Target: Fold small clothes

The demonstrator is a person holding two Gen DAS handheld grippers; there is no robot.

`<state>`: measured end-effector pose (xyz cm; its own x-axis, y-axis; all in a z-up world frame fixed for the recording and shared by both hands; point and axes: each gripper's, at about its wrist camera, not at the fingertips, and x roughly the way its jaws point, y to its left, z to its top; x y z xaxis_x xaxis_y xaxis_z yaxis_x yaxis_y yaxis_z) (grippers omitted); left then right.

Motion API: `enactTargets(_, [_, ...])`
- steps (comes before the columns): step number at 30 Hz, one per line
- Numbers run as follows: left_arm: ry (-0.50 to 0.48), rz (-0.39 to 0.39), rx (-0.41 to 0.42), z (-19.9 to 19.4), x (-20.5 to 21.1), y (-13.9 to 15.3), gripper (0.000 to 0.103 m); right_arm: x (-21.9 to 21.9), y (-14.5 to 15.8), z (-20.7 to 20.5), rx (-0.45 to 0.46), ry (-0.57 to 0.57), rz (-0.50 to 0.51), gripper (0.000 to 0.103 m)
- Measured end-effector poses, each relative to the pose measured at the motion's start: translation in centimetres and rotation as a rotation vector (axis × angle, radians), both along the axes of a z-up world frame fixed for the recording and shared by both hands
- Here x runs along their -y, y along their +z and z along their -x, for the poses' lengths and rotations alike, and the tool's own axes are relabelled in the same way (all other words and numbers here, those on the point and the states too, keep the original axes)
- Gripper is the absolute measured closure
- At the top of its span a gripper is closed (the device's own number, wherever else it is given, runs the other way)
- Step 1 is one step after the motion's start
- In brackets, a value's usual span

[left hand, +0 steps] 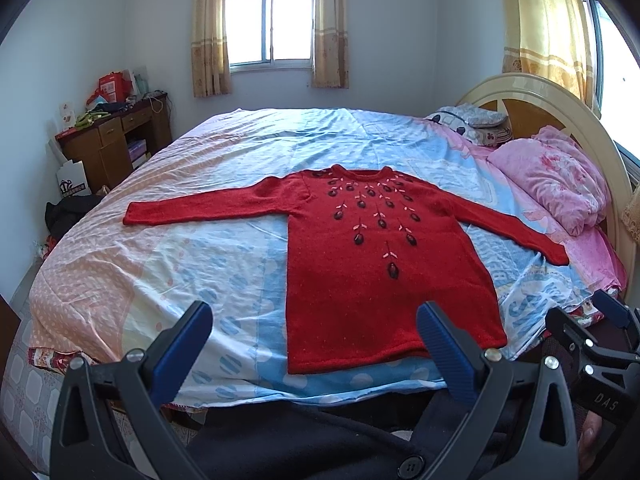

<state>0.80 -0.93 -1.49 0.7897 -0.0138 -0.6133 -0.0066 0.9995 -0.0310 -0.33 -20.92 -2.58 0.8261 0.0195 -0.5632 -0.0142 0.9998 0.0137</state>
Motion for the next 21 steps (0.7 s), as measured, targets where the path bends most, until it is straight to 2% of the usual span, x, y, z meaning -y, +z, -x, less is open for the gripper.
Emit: enactTargets(21, [0.001,0.014,-0.019,-0.27,0.03,-0.39,0.000,0.33,-0.19,-0.29,-0.013,0.000,-0.015,0.001])
